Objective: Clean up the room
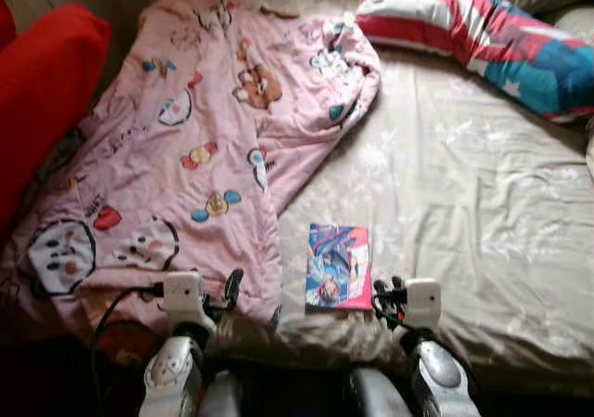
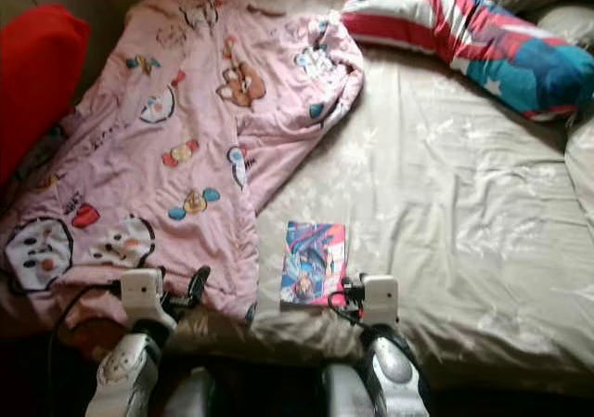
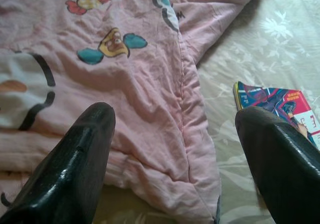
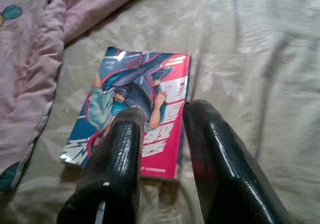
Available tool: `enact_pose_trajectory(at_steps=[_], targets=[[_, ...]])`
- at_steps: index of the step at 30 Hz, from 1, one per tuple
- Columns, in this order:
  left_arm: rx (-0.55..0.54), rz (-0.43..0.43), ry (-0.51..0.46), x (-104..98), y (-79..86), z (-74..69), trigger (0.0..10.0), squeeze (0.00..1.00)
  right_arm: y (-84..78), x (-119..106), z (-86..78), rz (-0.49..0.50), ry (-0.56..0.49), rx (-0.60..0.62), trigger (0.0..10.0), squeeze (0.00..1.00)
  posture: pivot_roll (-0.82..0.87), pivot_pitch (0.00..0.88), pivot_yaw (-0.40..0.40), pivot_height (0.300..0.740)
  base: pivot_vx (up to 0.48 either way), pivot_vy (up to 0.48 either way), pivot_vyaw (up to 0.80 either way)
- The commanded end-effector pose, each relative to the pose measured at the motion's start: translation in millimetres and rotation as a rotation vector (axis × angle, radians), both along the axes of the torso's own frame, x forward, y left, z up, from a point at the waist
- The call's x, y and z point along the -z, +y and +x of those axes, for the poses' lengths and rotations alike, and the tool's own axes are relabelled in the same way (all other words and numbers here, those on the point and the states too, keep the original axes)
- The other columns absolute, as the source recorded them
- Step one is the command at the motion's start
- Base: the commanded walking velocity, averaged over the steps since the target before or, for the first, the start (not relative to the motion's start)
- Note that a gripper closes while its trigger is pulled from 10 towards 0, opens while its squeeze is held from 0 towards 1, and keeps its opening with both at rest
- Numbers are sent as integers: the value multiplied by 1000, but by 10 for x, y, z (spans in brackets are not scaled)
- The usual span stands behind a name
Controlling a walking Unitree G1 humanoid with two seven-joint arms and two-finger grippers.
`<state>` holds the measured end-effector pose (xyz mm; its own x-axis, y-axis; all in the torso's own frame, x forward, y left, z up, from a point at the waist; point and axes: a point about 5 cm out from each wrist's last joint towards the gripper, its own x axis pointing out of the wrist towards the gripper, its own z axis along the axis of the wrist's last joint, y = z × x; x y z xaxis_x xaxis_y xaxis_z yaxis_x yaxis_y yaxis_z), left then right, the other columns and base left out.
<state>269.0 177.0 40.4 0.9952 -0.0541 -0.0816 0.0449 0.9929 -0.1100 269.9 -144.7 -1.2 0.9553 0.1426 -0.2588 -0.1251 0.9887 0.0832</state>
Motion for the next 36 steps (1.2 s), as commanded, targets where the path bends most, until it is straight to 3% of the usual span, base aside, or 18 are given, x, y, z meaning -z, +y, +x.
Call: enact_pose_trajectory(at_steps=[1, 36], targets=[[0, 2, 38, 90, 12, -53, 10000, 0, 38, 32, -37, 2, 15, -17, 10000, 0, -26, 220, 21, 636, 0, 0, 0], [10, -4, 45, 164, -7, -32, 10000, 0, 25, 75, -49, 16, 50, -7, 10000, 0, -23, 241, 19, 623, 0, 0, 0]])
